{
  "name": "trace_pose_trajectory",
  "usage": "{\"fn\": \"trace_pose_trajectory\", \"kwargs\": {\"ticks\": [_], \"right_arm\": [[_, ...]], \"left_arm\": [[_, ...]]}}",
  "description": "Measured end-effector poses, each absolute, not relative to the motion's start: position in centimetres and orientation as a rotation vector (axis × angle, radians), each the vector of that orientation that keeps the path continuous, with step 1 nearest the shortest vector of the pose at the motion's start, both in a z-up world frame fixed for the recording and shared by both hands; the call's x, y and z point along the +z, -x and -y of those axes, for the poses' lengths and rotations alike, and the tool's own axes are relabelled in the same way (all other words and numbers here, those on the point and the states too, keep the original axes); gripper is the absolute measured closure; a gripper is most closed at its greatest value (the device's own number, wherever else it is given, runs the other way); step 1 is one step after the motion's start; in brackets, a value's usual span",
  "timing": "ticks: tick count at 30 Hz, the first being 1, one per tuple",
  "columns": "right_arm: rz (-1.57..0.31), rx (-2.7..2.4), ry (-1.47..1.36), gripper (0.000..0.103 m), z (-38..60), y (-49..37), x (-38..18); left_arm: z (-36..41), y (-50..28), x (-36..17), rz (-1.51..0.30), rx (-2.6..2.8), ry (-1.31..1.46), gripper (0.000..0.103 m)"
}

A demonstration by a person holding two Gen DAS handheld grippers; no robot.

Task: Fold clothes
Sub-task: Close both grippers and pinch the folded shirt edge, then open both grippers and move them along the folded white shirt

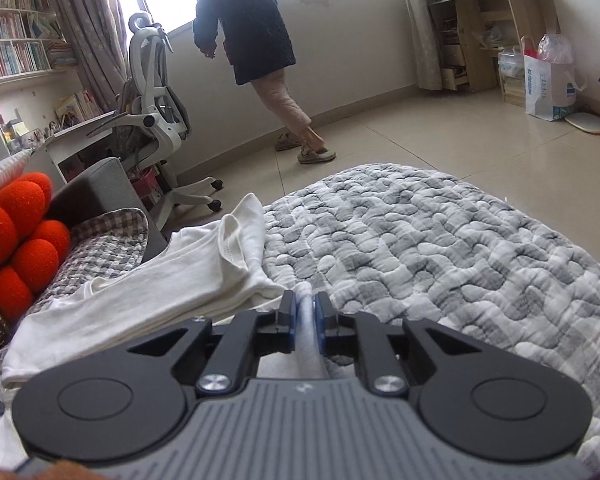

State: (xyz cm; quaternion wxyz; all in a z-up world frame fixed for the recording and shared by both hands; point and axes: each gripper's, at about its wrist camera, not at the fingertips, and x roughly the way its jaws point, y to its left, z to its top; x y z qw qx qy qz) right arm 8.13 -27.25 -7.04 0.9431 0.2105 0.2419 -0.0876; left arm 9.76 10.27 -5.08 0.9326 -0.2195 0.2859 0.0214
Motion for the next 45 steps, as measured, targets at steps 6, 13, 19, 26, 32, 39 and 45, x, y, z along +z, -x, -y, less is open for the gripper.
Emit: {"fn": "trace_pose_trajectory", "kwargs": {"ticks": [6,13,19,26,32,39,45], "right_arm": [[-0.469,-0.166,-0.429,0.057,27.2,-6.8,-6.0],[-0.476,-0.106,-0.364,0.056,25.1,-6.4,-5.5],[-0.516,-0.057,-0.206,0.056,22.5,-6.6,-5.9],[-0.574,-0.054,-0.106,0.055,22.2,-6.1,-6.9],[-0.596,-0.033,-0.092,0.055,22.9,-5.0,-6.6],[-0.636,0.006,-0.143,0.055,23.9,-3.5,-5.9],[-0.629,0.055,-0.129,0.055,22.6,-1.9,-5.0]], "left_arm": [[-10.8,-8.6,-3.5,-0.52,0.034,0.502,0.082],[-8.2,-8.1,-3.3,-0.519,-0.066,0.381,0.082],[-7.1,-7.9,-4.0,-0.572,-0.091,0.287,0.081],[-8.5,-7.5,-5.2,-0.663,-0.099,0.306,0.081],[-9.5,-6.6,-4.8,-0.721,-0.128,0.341,0.081],[-11.8,-5.7,-4.6,-0.835,-0.205,0.468,0.081],[-11.6,-4.4,-4.0,-0.819,-0.242,0.466,0.082]]}}
